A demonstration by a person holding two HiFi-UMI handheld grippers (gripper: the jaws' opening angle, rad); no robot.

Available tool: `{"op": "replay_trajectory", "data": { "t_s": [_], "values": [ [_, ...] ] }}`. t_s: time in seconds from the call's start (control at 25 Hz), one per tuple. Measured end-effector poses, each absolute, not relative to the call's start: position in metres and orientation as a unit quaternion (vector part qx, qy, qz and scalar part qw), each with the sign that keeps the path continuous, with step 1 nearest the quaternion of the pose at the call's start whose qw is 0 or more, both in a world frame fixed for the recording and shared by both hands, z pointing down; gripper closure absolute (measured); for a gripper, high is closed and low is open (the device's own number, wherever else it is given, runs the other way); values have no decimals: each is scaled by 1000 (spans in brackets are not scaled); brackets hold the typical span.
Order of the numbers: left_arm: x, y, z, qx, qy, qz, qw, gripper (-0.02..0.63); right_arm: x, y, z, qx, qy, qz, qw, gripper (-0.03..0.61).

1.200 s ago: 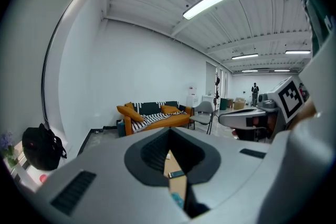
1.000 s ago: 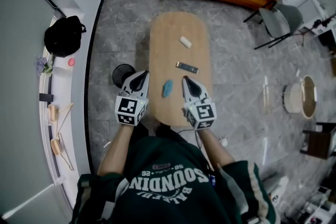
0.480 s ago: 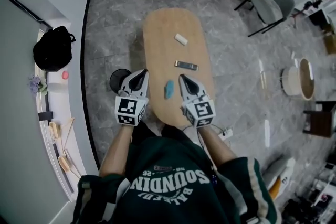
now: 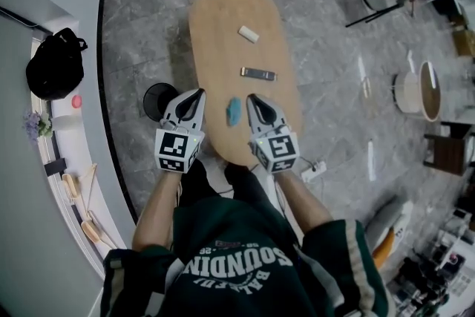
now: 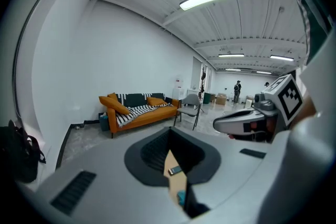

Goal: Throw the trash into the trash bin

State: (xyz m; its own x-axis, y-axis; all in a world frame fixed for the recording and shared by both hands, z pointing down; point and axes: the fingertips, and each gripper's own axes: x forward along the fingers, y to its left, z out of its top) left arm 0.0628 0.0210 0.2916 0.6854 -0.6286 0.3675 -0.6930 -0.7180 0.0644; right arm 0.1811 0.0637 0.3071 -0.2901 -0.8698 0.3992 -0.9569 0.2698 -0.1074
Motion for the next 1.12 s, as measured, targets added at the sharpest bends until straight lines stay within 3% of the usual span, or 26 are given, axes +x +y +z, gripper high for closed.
{"op": "replay_trajectory", "data": {
  "t_s": [0.2, 0.36, 0.52, 1.12],
  "values": [
    [70, 9, 324, 915, -350, 165, 111, 612, 189, 52, 357, 580, -774, 193, 166, 575],
    [73, 7, 360, 918, -334, 175, 125, 612, 186, 56, 422, 573, -759, 234, 203, 482],
    [67, 1, 387, 918, -328, 175, 136, 612, 175, 52, 482, 568, -744, 261, 236, 435],
    [25, -5, 501, 905, -328, 197, 187, 612, 190, 84, 731, 573, -609, 415, 359, 408]
  ]
}}
